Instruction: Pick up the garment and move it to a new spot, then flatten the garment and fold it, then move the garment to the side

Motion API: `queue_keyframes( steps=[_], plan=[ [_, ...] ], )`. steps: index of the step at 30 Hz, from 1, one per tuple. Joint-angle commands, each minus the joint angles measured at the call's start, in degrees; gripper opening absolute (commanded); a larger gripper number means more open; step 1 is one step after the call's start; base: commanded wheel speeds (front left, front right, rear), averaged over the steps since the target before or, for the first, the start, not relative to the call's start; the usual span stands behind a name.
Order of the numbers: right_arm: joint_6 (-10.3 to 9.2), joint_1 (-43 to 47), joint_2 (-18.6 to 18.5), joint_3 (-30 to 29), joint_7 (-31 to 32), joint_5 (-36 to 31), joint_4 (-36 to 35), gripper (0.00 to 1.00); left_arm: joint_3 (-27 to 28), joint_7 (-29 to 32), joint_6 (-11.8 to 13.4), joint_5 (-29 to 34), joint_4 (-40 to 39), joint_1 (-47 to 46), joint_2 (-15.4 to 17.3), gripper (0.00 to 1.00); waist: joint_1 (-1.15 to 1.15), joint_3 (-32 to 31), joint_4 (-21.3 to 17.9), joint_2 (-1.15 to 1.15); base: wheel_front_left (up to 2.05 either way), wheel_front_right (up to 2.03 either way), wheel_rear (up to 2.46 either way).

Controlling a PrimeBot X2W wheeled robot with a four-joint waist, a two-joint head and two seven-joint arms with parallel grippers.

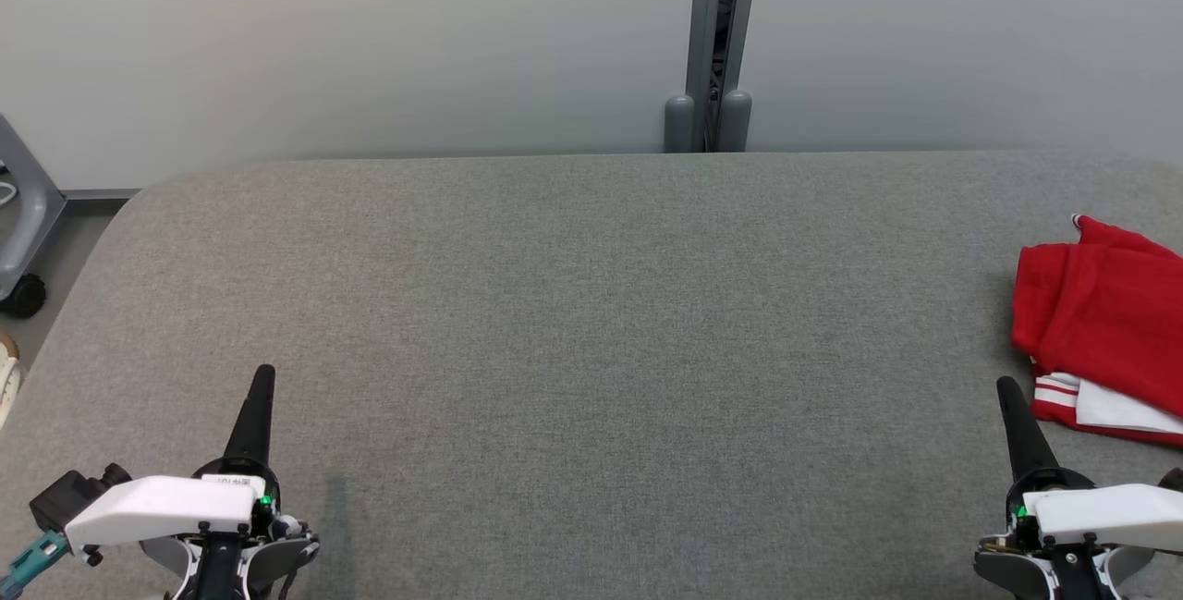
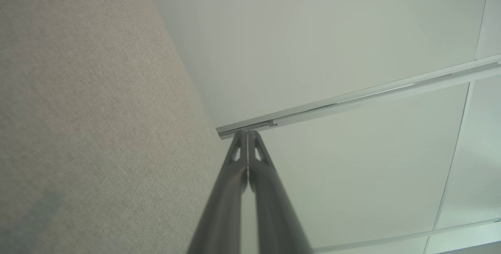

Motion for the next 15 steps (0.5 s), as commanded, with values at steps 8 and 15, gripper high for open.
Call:
queue_keyframes(
  steps=[8,15],
  plan=[
    [0.02,-1.30,-0.61,-0.74,1.19,5.23,0.08,0.00,1.08,1.58,-0.45,-3.79,0.12,-2.09,0.44,0.00,0.00,0.09,0.09,0.00,0.00,0.00,0.00],
    [0.02,-1.63,-0.65,-1.00,1.87,8.57,0.23,0.00,1.60,2.57,-0.50,-6.36,0.40,-2.71,0.45,0.00,0.00,0.16,0.17,0.00,0.00,0.00,0.00]
  ],
)
